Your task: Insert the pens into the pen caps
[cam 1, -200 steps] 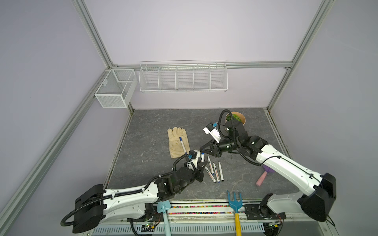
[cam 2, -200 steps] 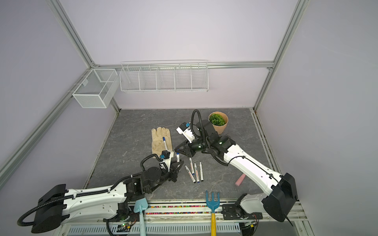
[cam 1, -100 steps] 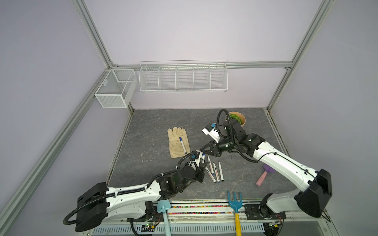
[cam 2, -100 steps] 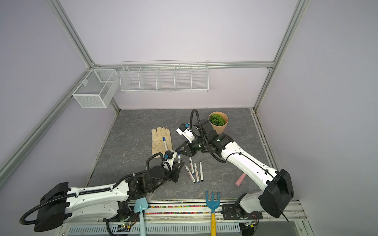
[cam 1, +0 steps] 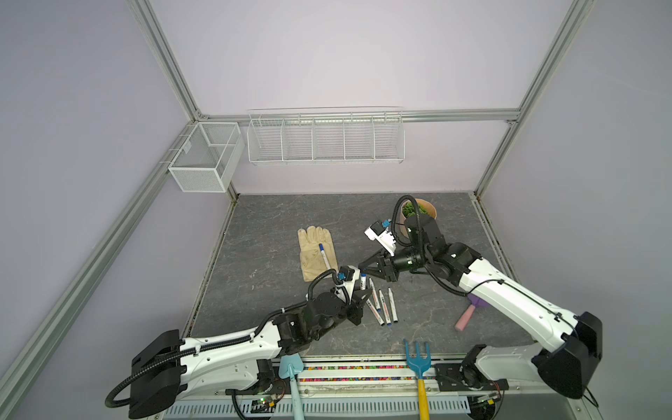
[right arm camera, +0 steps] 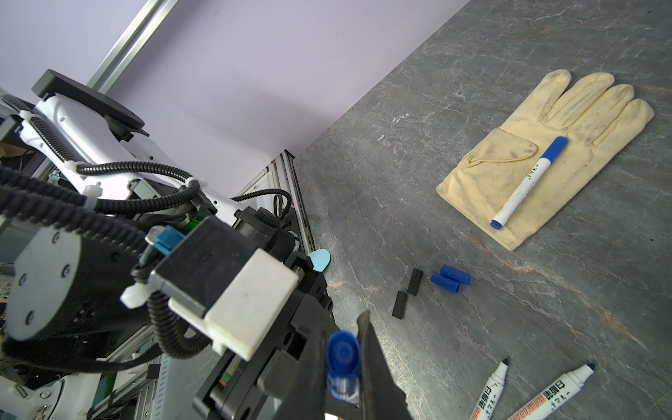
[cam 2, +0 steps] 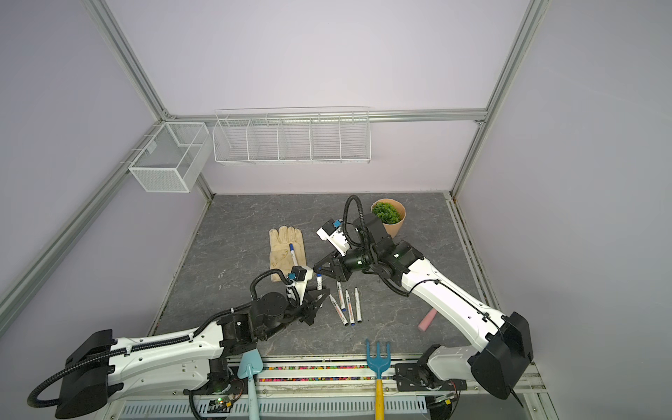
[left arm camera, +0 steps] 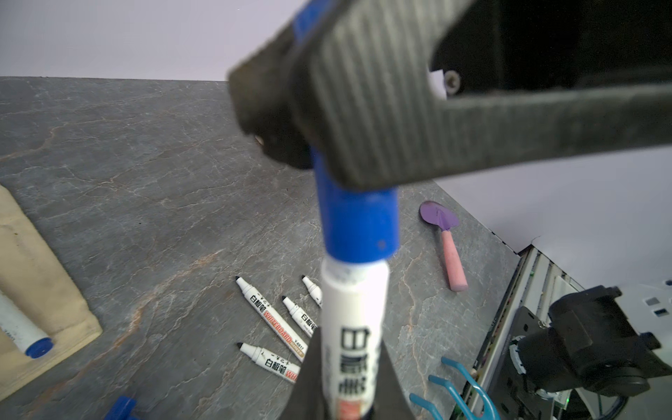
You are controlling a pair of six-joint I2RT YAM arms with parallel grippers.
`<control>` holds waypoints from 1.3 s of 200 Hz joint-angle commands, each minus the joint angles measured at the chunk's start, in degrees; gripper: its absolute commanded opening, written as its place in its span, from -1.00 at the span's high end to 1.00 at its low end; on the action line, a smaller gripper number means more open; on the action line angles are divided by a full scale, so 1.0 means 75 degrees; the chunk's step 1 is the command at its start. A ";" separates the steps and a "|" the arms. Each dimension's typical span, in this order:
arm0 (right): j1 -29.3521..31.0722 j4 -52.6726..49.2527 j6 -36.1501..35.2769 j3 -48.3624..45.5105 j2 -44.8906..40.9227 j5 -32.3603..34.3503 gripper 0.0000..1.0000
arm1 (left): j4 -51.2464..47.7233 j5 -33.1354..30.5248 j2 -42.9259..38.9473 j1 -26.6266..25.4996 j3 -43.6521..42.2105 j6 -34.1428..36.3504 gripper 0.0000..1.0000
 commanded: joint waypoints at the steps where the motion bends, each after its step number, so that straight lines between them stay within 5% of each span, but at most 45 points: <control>1: 0.0430 -0.1820 0.0027 -0.0536 -0.0077 -0.1942 0.87 | 0.1664 -0.0753 -0.0183 0.0528 0.0382 -0.0419 1.00; 166: 0.0148 -0.2367 0.0494 -0.0772 -0.0309 -0.2458 0.87 | 0.0956 -0.0566 -0.0374 0.0879 0.1137 0.0584 1.00; 260: 0.0328 -0.2352 0.0530 -0.0813 -0.0443 -0.3023 0.87 | 0.1088 -0.0396 -0.0103 0.0890 0.1196 0.0279 1.00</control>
